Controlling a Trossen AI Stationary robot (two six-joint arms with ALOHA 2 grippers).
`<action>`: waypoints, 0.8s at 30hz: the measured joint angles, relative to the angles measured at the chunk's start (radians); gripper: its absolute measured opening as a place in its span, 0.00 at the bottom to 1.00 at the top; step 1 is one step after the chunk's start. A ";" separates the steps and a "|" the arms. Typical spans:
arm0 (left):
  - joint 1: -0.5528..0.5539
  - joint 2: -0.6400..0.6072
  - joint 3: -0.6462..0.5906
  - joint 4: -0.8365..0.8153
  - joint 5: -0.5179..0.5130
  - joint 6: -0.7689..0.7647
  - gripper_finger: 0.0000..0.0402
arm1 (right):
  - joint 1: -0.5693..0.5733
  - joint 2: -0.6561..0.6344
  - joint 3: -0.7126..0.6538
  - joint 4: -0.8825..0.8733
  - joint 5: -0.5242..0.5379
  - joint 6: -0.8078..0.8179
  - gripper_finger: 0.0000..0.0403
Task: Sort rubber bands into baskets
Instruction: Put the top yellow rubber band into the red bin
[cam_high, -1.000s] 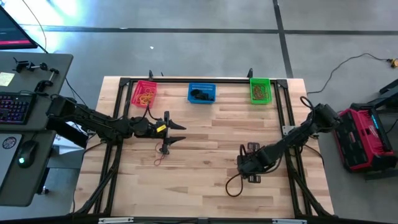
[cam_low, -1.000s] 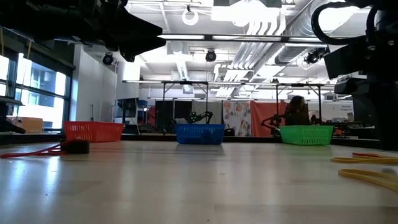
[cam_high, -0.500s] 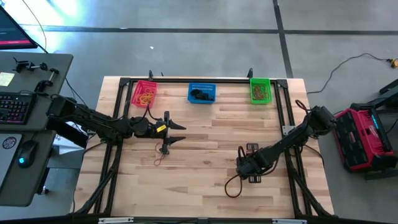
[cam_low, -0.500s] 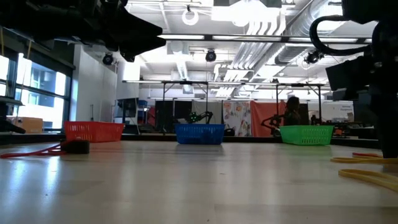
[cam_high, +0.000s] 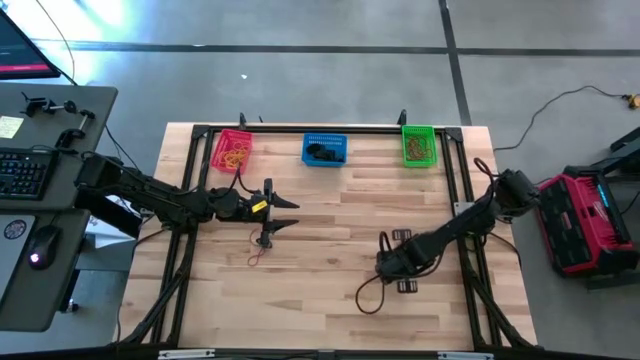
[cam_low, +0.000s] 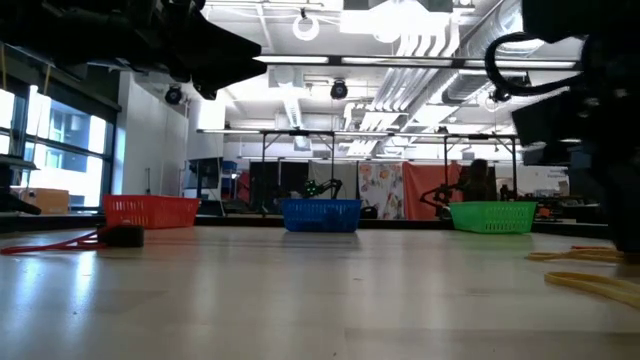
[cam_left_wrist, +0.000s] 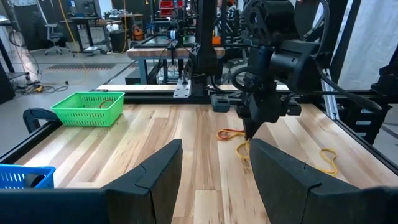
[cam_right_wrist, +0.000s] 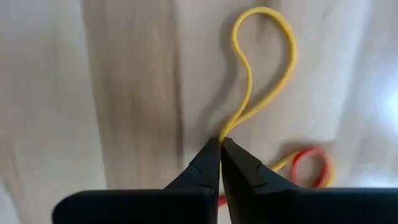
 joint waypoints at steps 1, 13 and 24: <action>0.000 0.000 0.000 0.000 0.000 0.000 0.45 | -0.004 0.001 0.009 0.000 0.010 0.000 0.01; -0.013 0.000 0.000 0.000 0.011 0.034 0.45 | -0.025 0.000 0.109 0.256 0.276 -0.071 0.00; -0.020 0.000 0.000 0.000 0.056 0.027 0.45 | -0.111 0.000 0.109 0.541 0.463 -0.188 0.00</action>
